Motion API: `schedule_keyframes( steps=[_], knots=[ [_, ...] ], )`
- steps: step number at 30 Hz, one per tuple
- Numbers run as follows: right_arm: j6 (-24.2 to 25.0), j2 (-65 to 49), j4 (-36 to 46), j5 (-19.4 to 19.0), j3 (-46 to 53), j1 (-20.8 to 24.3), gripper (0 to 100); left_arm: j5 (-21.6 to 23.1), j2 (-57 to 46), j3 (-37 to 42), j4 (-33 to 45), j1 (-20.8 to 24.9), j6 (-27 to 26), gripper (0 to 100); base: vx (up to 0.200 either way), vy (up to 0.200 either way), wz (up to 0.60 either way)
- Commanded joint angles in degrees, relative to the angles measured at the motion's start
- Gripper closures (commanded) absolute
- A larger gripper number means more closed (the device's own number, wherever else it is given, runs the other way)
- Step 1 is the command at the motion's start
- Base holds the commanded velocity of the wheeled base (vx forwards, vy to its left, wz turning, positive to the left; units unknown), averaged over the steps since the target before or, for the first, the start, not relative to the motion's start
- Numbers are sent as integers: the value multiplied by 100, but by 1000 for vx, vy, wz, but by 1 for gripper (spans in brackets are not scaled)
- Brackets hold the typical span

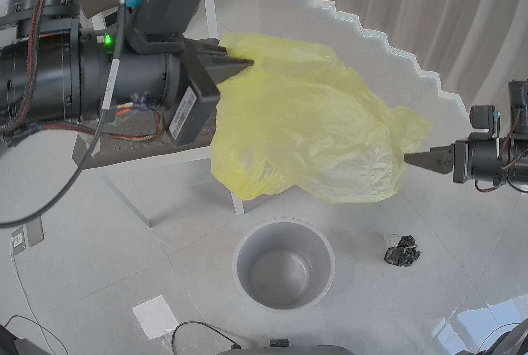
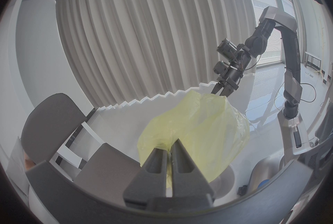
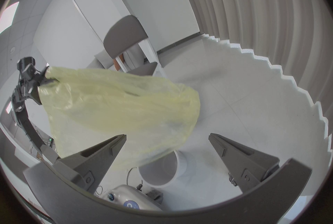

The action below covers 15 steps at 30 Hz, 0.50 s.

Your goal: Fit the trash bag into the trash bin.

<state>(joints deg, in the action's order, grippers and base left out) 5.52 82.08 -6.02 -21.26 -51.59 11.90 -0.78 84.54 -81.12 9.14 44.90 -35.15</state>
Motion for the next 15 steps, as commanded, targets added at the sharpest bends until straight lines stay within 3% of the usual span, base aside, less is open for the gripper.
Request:
schedule_keyframes(
  steps=[1,6,11,15],
  knots=[
    [-385,-588,5,-18,703,-30,0,-1,27,8,-9,19,8,100,0,0,0],
    [-447,-1423,101,-54,413,-223,0,-1,-8,70,-9,37,8,100,0,0,0],
    [-306,-1388,497,-98,-580,-662,0,-1,1,70,-9,124,8,100,0,0,0],
    [-78,-1027,602,-388,-1151,-882,0,-1,-34,122,0,133,17,100,0,0,0]
  ],
)
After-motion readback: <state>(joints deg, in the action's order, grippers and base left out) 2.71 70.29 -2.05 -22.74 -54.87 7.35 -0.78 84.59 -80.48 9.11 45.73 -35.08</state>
